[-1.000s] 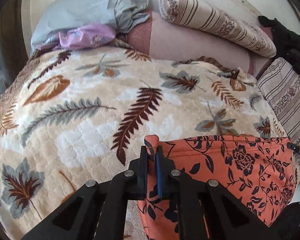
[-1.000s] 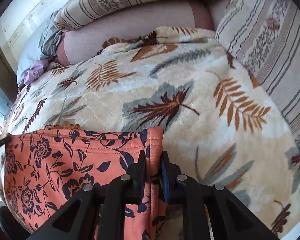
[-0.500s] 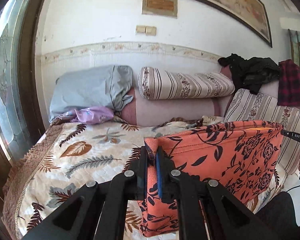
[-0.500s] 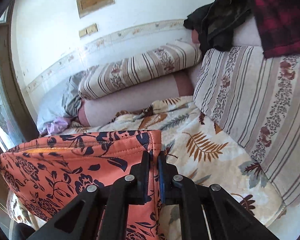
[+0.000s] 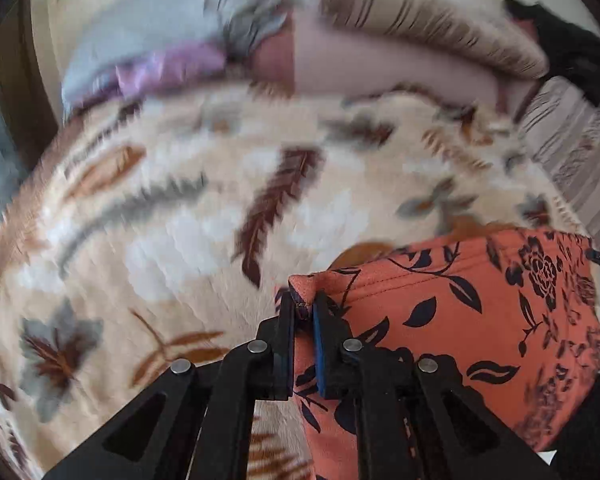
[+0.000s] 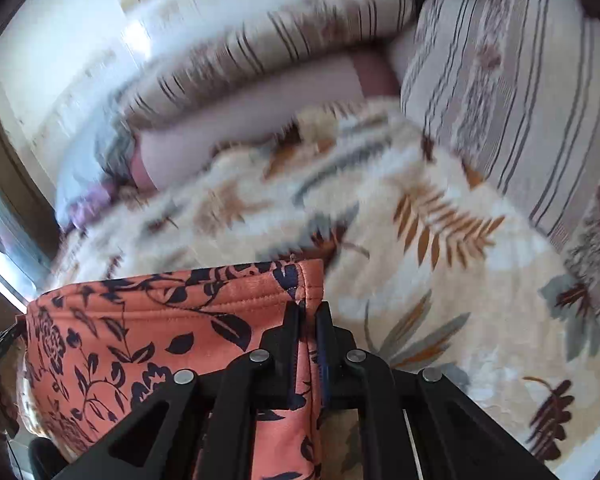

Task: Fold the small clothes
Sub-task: 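Grasp the shirt end with both grippers, lift and fold it over, then smooth the folded shirt flat with both open grippers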

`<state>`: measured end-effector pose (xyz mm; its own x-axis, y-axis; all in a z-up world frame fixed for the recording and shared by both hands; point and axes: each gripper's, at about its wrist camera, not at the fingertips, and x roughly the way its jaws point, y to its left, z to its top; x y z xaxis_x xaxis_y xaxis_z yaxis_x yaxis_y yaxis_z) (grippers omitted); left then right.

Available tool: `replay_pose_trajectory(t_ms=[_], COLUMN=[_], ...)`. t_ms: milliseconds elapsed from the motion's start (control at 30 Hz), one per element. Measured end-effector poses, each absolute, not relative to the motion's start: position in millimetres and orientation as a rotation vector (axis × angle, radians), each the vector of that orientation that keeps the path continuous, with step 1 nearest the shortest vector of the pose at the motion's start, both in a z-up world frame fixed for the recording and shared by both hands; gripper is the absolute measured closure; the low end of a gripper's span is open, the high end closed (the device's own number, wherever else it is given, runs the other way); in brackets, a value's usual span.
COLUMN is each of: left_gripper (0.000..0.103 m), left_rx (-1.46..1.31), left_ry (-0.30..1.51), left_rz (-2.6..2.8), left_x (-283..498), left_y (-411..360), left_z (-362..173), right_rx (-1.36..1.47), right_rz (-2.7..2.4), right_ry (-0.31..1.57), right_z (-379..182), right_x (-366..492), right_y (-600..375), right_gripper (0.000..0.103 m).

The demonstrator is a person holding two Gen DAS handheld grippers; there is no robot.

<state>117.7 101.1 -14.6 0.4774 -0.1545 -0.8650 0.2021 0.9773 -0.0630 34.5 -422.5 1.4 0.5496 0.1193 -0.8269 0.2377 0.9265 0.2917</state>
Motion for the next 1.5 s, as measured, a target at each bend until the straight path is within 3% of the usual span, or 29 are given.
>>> replay_pose_trajectory(t_ms=[33,100,200,300,400,433,467,600,667,733,800,867,900,933,1033,1133,1300,1500], left_gripper=[0.09,0.086,0.086,0.075,0.073,0.07,0.064,0.042,0.026,0.018,0.016,0.016,0.015,0.012,0.013,0.013,0.013,0.013], left_rx=[0.05,-0.001,0.077,0.096,0.013,-0.004,-0.011,0.008,0.024,0.027,0.027,0.071,0.091,0.048,-0.044,-0.041,-0.129,-0.194], left_ry=[1.121,0.985,0.973,0.989,0.97,0.958,0.938,0.799,0.749,0.749,0.817,1.014,1.12,1.102,1.042,0.967,0.938,0.939], left_rz=[-0.202,-0.19,-0.233,-0.203,-0.15,-0.151,-0.158,-0.207,-0.243,-0.288,-0.325,-0.277,-0.227,-0.221,-0.169,-0.176,-0.272,-0.379], left_x=[130,124,119,115,97,88,75,14,-14,-33,-36,-19,-12,-13,-23,-29,-32,-39], left_y=[101,104,95,103,123,127,128,117,103,89,78,71,73,80,91,86,59,11], left_z=[-42,-28,-11,-8,5,12,21,63,74,69,43,-8,-34,-37,-7,19,35,36], right_rx=[0.416,0.452,0.419,0.432,0.497,0.517,0.529,0.578,0.645,0.71,0.779,0.771,0.817,0.87,0.829,0.86,1.064,1.371], right_rz=[-0.08,-0.083,-0.067,-0.054,-0.114,-0.122,-0.116,0.026,0.164,0.28,0.328,0.22,0.17,0.144,0.052,0.119,0.134,0.0], right_ry=[1.04,0.975,0.983,1.0,0.972,0.951,0.922,0.813,0.792,0.821,0.913,1.062,1.063,1.016,0.904,0.879,0.926,0.787], right_z=[-23,-27,-20,-18,-6,2,13,63,74,65,31,-14,-28,-27,10,19,-28,-67], right_x=[42,36,27,23,11,4,-6,-47,-63,-71,-75,-76,-83,-90,-124,-153,-161,-157], right_y=[-423,-424,-422,-429,-441,-444,-443,-421,-400,-380,-365,-361,-368,-377,-378,-361,-338,-361], right_gripper=[0.095,0.091,0.091,0.091,0.064,0.043,0.034,0.034,0.024,0.02,0.018,0.019,0.024,0.037,0.033,0.019,0.019,0.019])
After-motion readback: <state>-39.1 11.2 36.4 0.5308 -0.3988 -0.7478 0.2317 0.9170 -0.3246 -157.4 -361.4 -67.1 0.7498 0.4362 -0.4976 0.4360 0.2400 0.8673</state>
